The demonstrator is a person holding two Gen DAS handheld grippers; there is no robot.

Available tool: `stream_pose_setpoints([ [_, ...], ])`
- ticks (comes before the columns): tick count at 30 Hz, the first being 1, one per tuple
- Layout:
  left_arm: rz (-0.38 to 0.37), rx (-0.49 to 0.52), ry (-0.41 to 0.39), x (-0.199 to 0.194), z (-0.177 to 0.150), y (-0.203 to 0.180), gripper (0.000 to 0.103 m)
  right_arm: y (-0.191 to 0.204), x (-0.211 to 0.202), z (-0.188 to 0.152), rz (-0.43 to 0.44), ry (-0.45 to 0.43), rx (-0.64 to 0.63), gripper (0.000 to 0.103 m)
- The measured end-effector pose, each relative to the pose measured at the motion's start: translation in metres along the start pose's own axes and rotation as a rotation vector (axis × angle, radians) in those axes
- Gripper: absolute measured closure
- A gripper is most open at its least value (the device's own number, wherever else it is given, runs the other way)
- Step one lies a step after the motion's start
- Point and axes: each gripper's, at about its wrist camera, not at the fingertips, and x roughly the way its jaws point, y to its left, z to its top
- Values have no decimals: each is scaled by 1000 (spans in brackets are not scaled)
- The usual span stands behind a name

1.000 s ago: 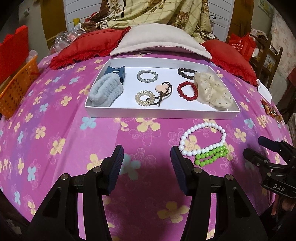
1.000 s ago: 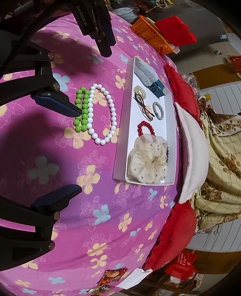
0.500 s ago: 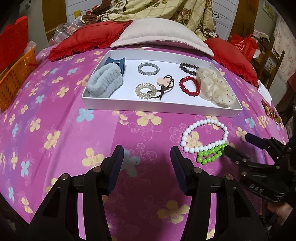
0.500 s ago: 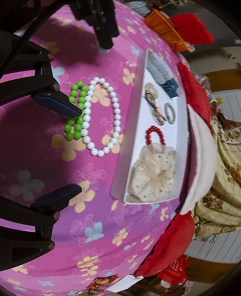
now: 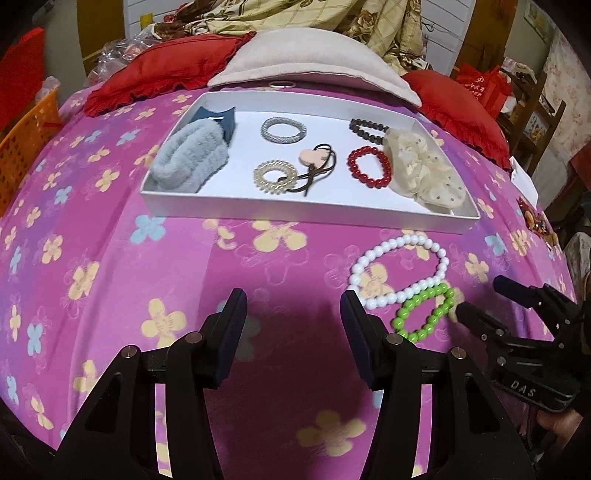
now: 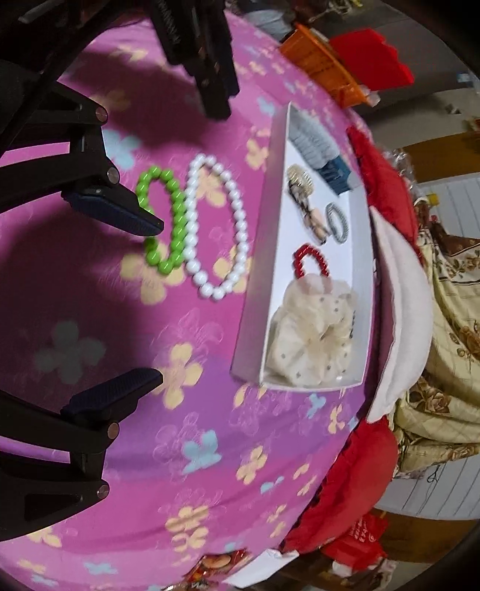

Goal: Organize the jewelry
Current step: 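Lower both tools toward the white pearl bracelet and green bead bracelet, then grasp the white pearl bracelet with the left tool while the right tool grasps the green bead bracelet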

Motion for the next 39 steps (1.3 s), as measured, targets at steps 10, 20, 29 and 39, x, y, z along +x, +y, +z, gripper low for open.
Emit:
stream_pose_setpoints([
  [10, -3, 51, 11, 10, 10, -17, 51, 6, 15, -1, -95, 33, -56, 30],
  [20, -49, 110, 30, 28, 19, -37, 51, -13, 9, -5, -35, 13, -16, 50],
  [29, -52, 187, 61, 53, 21, -54, 61, 0, 11, -6, -37, -42, -99, 90],
  [39, -99, 86, 48, 39, 26, -34, 95, -8, -16, 6, 29, -119, -64, 94],
])
